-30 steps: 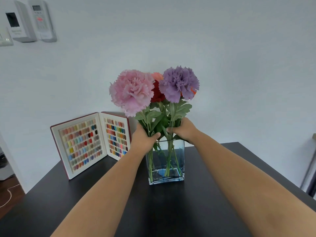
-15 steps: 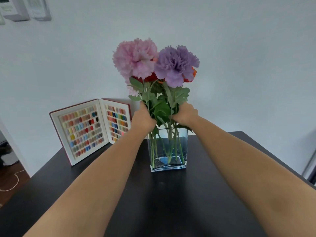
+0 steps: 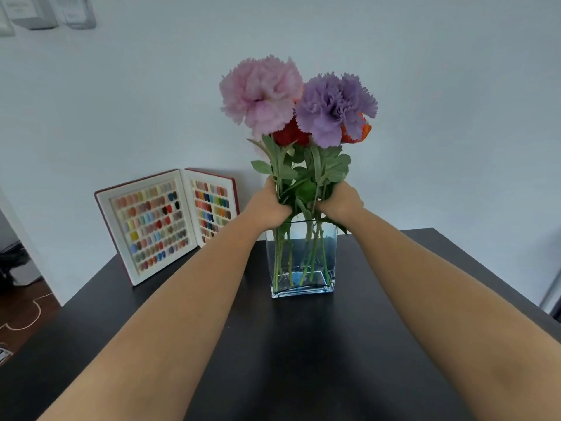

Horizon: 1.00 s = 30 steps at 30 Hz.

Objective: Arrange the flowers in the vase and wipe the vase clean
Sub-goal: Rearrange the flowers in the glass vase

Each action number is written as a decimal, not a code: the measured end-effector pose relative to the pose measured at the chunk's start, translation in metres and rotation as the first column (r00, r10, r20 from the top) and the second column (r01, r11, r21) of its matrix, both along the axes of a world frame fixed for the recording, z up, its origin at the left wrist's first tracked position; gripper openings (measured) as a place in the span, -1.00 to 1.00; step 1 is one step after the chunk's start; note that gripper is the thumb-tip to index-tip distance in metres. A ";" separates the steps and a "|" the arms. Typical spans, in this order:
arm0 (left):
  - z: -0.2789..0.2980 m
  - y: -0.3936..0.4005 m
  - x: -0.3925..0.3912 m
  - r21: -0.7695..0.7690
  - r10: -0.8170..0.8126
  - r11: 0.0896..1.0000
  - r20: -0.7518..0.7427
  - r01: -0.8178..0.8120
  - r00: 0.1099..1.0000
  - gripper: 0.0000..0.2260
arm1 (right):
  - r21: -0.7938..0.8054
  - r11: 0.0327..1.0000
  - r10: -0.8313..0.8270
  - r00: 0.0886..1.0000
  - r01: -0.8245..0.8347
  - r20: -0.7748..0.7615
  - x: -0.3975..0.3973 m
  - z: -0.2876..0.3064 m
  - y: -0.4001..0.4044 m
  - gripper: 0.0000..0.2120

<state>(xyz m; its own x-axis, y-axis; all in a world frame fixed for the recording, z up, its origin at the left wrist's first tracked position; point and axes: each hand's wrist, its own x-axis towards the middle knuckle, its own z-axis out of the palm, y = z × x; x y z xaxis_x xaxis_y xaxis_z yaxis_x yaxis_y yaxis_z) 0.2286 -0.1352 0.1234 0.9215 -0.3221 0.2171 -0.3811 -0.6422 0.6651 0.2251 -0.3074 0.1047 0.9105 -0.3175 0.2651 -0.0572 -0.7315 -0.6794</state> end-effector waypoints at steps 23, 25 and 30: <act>-0.001 0.052 -0.045 -0.356 0.152 0.933 0.269 -0.049 0.951 -0.77 | 0.305 0.943 -0.109 0.744 -0.132 0.659 -0.105 0.022 0.035 -0.66; 0.009 0.053 -0.049 -0.293 0.144 0.955 0.343 -0.040 0.928 -0.79 | 0.223 0.961 -0.027 0.743 -0.166 0.668 -0.113 0.022 0.042 -0.71; 0.058 0.052 -0.068 -0.338 0.173 0.941 0.454 -0.011 0.874 -0.76 | -0.085 0.982 0.183 0.720 -0.171 0.669 -0.115 0.027 0.063 -0.70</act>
<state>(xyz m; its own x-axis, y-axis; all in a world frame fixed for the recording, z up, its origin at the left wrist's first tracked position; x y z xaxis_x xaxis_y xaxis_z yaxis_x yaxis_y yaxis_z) 0.1611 -0.0835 0.1817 0.7033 -0.0806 0.7063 -0.6493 -0.4775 0.5920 0.1099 -0.2446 0.1315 0.5320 -0.1590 0.8317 0.5407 -0.6921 -0.4782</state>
